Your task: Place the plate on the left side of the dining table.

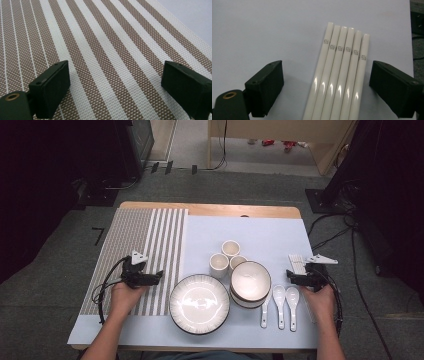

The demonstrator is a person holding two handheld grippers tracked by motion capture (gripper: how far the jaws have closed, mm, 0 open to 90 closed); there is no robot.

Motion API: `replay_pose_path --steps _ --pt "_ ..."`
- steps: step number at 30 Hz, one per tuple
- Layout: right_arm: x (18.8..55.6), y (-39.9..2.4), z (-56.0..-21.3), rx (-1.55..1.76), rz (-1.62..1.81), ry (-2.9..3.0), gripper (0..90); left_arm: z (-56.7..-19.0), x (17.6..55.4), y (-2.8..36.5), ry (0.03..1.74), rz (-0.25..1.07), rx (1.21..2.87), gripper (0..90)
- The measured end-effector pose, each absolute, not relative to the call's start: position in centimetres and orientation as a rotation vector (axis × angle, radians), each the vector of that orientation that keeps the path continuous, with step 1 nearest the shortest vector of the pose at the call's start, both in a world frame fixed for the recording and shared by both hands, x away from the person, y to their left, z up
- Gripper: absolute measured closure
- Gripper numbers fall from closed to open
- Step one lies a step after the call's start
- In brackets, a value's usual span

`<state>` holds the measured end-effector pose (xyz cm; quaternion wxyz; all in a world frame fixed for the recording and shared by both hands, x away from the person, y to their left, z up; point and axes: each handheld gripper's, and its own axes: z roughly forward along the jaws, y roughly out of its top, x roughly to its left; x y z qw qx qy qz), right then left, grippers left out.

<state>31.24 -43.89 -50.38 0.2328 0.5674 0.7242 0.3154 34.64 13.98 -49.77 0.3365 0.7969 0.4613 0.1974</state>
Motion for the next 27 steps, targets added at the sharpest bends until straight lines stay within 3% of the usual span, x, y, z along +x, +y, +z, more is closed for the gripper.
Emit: replay_pose_path --steps 20,27 --pt "31.25 -43.92 -50.33 1.571 0.871 1.985 12.9 -49.6 34.96 14.04 1.199 0.498 2.097 8.6" --pt "31.16 -44.08 -49.97 1.603 0.864 1.971 20.0 -49.2 35.33 14.37 1.21 0.442 2.103 9.4"
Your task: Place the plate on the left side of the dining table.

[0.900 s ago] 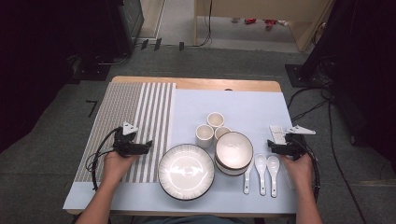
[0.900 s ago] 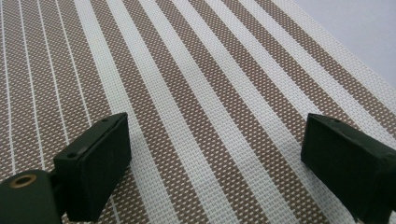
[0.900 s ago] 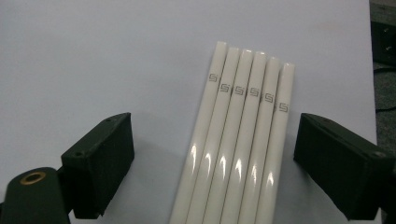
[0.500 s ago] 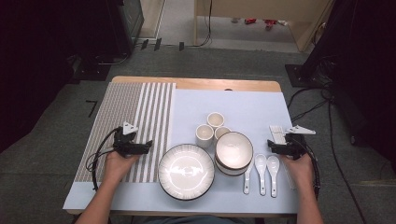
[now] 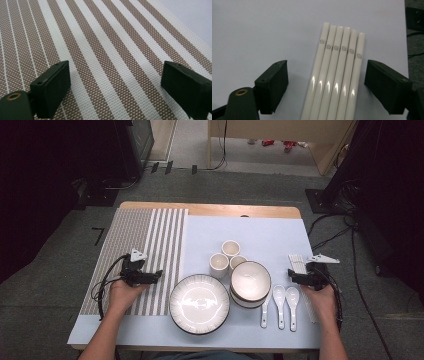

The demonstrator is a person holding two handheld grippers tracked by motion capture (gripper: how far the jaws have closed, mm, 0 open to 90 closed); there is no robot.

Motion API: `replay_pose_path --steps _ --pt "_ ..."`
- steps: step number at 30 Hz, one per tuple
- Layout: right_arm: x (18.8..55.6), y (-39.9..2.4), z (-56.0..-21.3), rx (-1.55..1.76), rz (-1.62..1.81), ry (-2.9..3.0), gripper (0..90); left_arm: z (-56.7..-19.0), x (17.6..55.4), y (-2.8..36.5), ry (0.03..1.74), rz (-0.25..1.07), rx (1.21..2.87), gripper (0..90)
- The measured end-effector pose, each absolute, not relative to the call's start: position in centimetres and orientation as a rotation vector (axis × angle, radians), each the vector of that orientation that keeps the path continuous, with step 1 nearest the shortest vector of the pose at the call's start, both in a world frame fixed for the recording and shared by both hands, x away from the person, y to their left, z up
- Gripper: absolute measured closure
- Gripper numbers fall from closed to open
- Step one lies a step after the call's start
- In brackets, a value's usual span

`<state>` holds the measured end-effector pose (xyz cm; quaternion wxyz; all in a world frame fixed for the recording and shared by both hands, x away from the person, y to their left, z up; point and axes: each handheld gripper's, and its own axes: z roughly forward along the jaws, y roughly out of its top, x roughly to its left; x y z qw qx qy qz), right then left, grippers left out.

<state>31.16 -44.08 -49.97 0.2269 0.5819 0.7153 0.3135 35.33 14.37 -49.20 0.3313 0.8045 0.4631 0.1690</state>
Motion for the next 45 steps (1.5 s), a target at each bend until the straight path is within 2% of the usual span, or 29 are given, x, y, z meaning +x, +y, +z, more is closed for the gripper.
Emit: replay_pose_path --steps 2,11,13,17,31,41,45 --pt "31.1 -44.2 -49.8 1.613 0.865 1.975 20.5 -48.7 35.4 14.6 1.21 0.41 2.094 16.3" --pt "30.5 -44.1 -48.9 1.605 0.9 1.965 22.1 -48.0 35.2 15.1 1.195 0.331 2.065 16.9" --pt "30.3 -44.1 -48.8 1.603 0.911 1.978 25.2 -47.8 35.1 15.1 1.181 0.327 2.067 17.1" --pt "30.0 -43.8 -48.5 1.582 0.914 2.003 25.9 -47.5 34.8 14.9 1.146 0.292 2.059 24.9" --pt "28.7 -43.3 -46.6 1.553 1.01 2.006 33.6 -46.7 34.2 13.8 1.081 0.257 2.076 25.5" --pt "27.7 -42.4 -45.6 1.506 1.036 2.011 38.8 -45.8 33.8 13.5 1.036 0.243 2.071 31.2" --pt "27.4 -42.2 -45.5 1.493 1.029 2.011 40.8 -45.5 33.8 13.3 1.038 0.243 2.063 30.1"
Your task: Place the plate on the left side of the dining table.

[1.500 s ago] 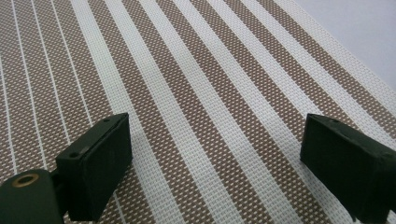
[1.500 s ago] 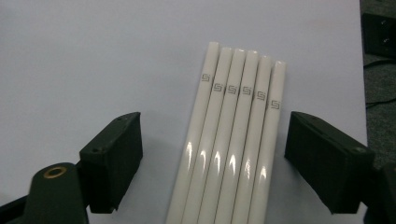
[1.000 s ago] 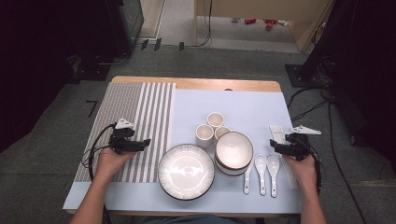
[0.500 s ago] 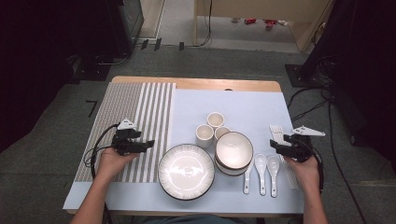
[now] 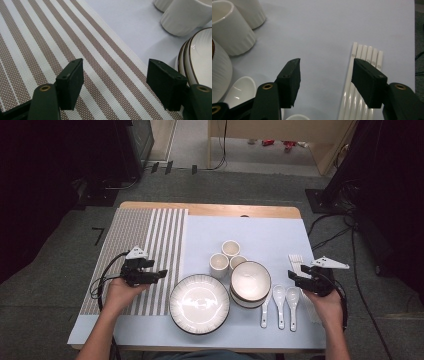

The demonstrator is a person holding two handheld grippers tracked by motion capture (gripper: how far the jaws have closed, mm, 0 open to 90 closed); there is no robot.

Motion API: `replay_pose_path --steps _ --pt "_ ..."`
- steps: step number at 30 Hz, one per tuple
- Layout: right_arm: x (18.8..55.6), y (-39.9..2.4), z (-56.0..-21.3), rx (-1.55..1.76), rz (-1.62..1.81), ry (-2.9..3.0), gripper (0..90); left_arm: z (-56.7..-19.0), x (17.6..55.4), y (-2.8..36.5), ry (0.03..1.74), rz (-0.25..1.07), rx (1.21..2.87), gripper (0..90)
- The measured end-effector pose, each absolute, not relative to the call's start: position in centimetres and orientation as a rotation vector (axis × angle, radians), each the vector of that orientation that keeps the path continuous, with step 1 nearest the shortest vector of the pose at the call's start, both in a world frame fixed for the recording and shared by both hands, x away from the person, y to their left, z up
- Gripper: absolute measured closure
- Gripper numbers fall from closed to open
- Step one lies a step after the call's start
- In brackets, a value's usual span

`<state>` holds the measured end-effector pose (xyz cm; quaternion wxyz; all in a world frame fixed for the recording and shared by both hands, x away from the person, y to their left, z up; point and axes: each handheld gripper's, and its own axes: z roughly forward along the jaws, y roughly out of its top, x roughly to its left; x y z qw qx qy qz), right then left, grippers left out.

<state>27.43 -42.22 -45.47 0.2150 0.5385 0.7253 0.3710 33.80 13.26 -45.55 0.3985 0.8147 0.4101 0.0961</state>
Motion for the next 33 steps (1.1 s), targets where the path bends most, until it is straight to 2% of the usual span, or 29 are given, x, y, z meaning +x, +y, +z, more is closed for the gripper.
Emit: replay_pose_path --steps 13,33 --pt "26.3 -41.3 -44.2 1.517 1.115 2.019 45.3 -45.2 33.7 12.3 0.978 0.199 2.088 29.9" --pt "25.1 -39.8 -42.2 1.443 1.182 2.06 44.7 -45.1 33.6 11.5 0.937 0.15 2.093 31.1"
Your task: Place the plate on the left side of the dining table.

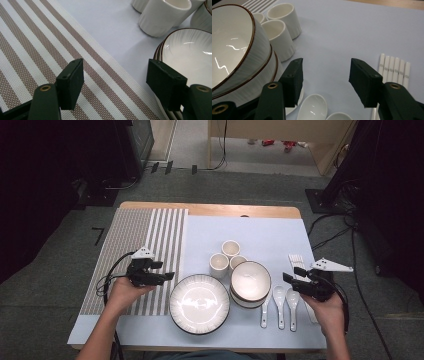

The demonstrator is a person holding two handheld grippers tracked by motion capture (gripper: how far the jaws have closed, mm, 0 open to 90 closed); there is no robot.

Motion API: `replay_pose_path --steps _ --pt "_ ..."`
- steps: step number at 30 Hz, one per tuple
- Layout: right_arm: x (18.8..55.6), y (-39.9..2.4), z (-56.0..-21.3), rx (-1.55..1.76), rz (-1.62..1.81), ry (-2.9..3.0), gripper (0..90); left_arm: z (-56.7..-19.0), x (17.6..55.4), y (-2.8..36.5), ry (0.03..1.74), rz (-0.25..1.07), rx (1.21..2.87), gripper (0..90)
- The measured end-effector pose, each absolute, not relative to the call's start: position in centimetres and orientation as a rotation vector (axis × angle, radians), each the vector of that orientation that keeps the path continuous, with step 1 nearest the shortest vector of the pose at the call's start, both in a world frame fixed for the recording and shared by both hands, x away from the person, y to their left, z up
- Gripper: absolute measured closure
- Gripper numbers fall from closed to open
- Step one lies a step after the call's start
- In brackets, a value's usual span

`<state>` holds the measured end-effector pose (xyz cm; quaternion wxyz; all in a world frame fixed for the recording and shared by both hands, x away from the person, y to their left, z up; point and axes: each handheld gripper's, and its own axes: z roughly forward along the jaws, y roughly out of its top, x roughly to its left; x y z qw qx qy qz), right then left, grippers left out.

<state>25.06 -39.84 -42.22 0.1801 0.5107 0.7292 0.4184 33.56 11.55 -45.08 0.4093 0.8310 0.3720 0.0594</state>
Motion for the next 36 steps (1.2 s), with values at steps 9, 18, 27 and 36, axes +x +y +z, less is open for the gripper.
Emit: replay_pose_path --steps 9,18,27,36 --pt "24.3 -39.1 -41.2 1.419 1.225 2.063 47.0 -44.8 33.3 11.2 0.915 0.155 2.099 32.6" --pt "23.4 -38.2 -40.2 1.372 1.237 2.078 46.9 -44.8 33.3 11.0 0.907 0.144 2.111 34.8" --pt "23.1 -37.3 -39.4 1.341 1.281 2.094 46.9 -44.7 33.1 11.0 0.873 0.156 2.099 35.9" --pt "23.0 -35.9 -38.7 1.309 1.295 2.109 46.6 -44.5 33.2 11.1 0.881 0.135 2.084 35.6"
